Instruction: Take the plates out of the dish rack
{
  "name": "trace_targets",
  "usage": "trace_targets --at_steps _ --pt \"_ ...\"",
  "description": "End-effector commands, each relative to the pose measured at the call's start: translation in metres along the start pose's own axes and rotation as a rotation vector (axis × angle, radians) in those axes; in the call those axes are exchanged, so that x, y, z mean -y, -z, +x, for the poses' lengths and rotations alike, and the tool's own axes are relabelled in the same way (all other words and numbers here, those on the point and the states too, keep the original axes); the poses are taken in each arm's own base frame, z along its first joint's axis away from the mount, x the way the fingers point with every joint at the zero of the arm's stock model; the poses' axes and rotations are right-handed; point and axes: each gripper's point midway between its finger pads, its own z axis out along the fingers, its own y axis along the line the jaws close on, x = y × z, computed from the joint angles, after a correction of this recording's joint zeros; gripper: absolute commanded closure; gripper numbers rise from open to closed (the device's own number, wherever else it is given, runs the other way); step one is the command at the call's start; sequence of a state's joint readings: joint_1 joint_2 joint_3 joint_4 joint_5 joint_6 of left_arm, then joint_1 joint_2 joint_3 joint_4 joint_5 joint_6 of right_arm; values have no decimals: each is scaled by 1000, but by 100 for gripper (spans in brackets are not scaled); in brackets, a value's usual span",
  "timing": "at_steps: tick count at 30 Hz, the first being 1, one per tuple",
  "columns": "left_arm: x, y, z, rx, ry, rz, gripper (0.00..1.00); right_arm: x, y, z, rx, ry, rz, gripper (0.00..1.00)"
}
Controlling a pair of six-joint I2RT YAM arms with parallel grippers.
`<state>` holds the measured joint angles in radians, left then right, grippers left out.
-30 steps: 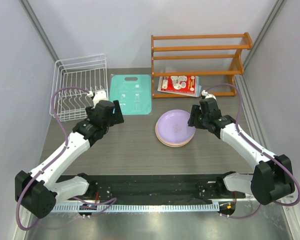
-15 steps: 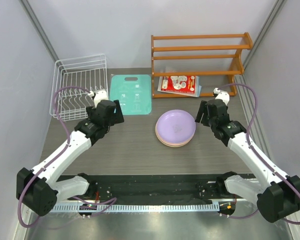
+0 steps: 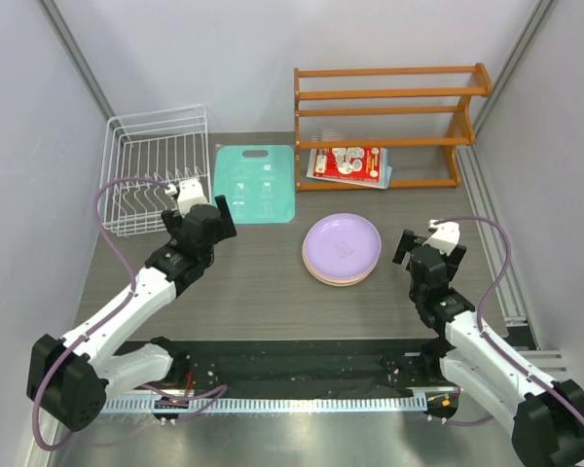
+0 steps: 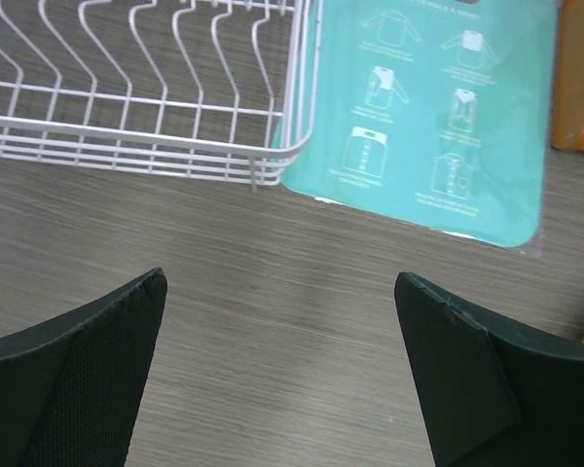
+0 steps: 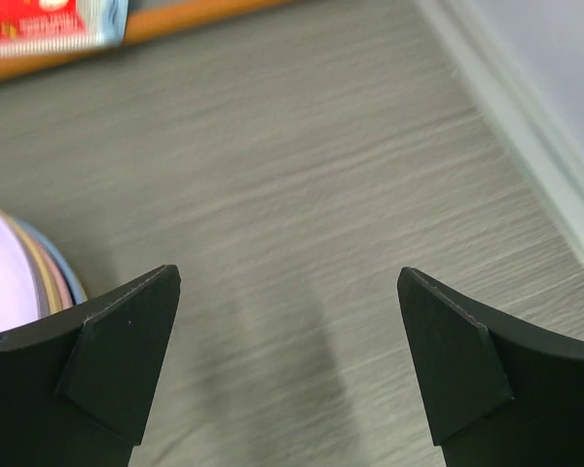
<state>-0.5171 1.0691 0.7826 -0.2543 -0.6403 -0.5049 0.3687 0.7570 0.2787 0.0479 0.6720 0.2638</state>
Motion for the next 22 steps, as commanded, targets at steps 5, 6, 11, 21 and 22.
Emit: trace_targets --at_steps 5,6,11,21,22 --pt "-17 -9 -23 209 -44 -72 1 17 -10 -43 214 -64 155 0" --pt "-19 -10 -22 213 -61 -87 0 17 -11 -42 216 -72 161 0" --pt "-33 -16 -25 234 -155 -175 1 30 -11 -34 248 -55 218 0" --pt "-33 -43 -13 193 -163 -144 1 16 -28 -16 208 30 188 0" --pt "-31 -45 -12 187 -160 -122 0 16 -28 -15 211 25 185 0"
